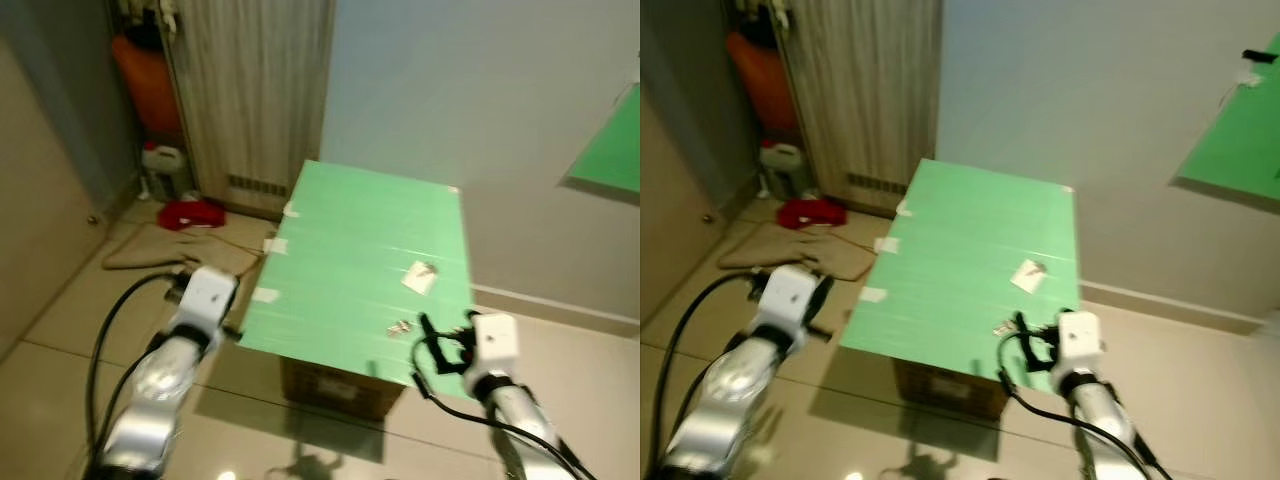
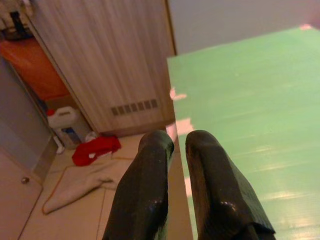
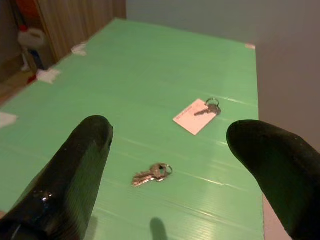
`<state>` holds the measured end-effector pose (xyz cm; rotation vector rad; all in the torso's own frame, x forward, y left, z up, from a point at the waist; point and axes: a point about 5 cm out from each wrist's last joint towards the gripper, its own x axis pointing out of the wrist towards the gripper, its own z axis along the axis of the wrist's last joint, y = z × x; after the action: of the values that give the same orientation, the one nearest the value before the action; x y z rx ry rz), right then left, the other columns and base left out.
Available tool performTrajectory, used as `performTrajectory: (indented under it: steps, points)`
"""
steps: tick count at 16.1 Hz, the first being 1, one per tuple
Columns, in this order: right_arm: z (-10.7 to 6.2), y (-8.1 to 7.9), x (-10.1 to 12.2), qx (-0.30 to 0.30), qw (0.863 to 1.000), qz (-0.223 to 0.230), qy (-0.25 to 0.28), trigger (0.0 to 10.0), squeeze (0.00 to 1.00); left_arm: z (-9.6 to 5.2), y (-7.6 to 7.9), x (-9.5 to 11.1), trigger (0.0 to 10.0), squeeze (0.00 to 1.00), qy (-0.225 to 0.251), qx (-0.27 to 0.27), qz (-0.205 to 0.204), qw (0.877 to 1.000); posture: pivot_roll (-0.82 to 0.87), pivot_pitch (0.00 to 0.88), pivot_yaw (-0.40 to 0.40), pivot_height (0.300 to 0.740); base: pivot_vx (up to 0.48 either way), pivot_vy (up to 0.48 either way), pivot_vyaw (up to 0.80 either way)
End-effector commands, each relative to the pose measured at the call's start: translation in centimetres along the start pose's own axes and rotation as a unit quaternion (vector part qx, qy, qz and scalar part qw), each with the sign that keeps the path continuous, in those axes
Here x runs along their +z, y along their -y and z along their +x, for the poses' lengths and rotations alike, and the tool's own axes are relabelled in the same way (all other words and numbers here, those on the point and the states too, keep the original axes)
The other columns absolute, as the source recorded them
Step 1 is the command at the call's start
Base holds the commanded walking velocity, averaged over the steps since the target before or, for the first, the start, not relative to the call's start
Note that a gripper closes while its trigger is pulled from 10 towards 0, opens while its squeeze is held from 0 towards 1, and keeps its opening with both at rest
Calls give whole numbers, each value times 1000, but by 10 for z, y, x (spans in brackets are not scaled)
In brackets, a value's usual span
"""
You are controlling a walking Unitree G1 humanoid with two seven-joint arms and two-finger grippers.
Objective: Hang keys on a hook
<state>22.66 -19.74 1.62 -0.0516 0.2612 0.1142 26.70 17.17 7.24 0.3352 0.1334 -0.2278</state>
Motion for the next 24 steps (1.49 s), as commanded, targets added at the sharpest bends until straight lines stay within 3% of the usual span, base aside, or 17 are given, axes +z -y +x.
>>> performTrajectory:
  steps: [1,2,3,13,18,19,20,21,24]
  points:
    - [1,-1,0,1,1000,3,1,10000,0,-1,3,-4,10000,0,-8,-5,8,1000,42,59,-43,740,0,0,0]
    - [1,-2,0,2,1000,3,1,10000,0,-1,6,-3,10000,0,-6,-14,1,1000,42,59,-43,740,0,0,0]
    - [1,-2,0,2,1000,2,0,10000,0,-2,11,-1,10000,1000,3,-31,-13,999,42,59,-43,740,0,0,0]
    - [2,-1,1,-5,1000,0,5,10000,0,8,11,-3,10000,1000,-4,-48,8,999,12,37,-28,740,0,0,0]
    - [1,-3,0,3,1000,-2,0,10000,0,12,13,-1,10000,1000,-3,-59,2,998,6,38,-30,740,0,440,-615]
    - [1,-3,-1,1,1000,-1,-1,10000,0,14,12,0,10000,933,-1,-57,8,998,8,42,-28,740,0,480,-731]
    - [1,-3,-1,0,1000,1,-2,10000,0,14,12,0,10000,365,-4,-60,9,998,10,44,-28,740,0,480,-725]
    - [0,-3,-2,-2,1000,2,-3,10000,0,15,11,1,10000,0,-1,-57,21,998,11,48,-26,740,0,480,-731]
    - [1,-6,-3,-3,1000,4,-1,10000,0,16,13,4,10000,0,7,-56,29,998,11,55,-23,740,0,0,0]
